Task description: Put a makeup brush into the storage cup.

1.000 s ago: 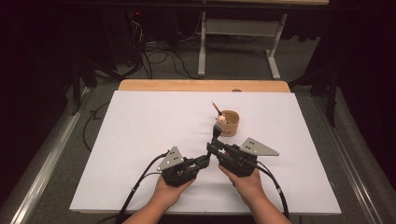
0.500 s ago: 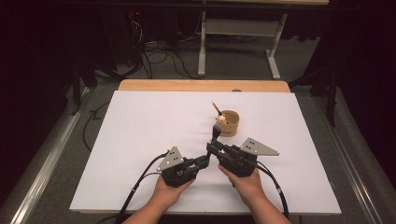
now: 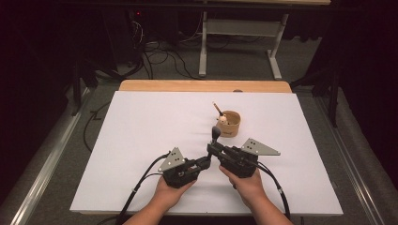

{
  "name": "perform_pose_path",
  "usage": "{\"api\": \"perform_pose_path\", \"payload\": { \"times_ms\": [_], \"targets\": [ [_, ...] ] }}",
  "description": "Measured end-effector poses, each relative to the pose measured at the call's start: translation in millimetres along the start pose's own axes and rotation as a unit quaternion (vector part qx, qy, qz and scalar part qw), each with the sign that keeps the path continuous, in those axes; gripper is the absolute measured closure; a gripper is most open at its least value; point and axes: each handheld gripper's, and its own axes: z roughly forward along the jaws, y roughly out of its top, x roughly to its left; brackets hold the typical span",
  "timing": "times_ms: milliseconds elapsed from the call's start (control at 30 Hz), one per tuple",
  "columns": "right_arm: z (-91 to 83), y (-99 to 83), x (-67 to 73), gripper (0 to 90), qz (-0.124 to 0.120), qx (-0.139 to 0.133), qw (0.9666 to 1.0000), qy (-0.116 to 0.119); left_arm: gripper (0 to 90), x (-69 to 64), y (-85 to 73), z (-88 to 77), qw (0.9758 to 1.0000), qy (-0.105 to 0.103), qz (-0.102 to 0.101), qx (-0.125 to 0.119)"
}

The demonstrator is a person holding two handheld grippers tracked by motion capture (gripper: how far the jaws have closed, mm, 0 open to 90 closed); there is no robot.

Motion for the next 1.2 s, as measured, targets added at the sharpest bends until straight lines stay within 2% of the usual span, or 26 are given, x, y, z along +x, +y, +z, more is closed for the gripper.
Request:
{"api": "perform_pose_path", "payload": {
  "times_ms": [233,567,767,1200],
  "targets": [
    [1.2,-0.6,0.7,80.4,-0.002,0.001,1.0000,0.001,76.6,0.9,0.4,0.7,1.0000,0.002,-0.001,0.003],
    [-0.7,0.0,-0.2,80.3,-0.007,0.001,1.0000,-0.003,55.7,2.8,2.8,0.7,0.9999,0.002,-0.009,0.007],
    [-0.9,0.4,-0.2,80.3,-0.010,-0.002,0.9999,-0.005,48.9,2.6,2.9,-0.2,1.0000,0.002,0.002,0.009],
    [-7.3,3.3,-4.2,80.3,-0.018,-0.011,0.9997,-0.016,34.9,7.3,4.4,-2.1,0.9995,0.029,0.004,0.014]
  ]
}}
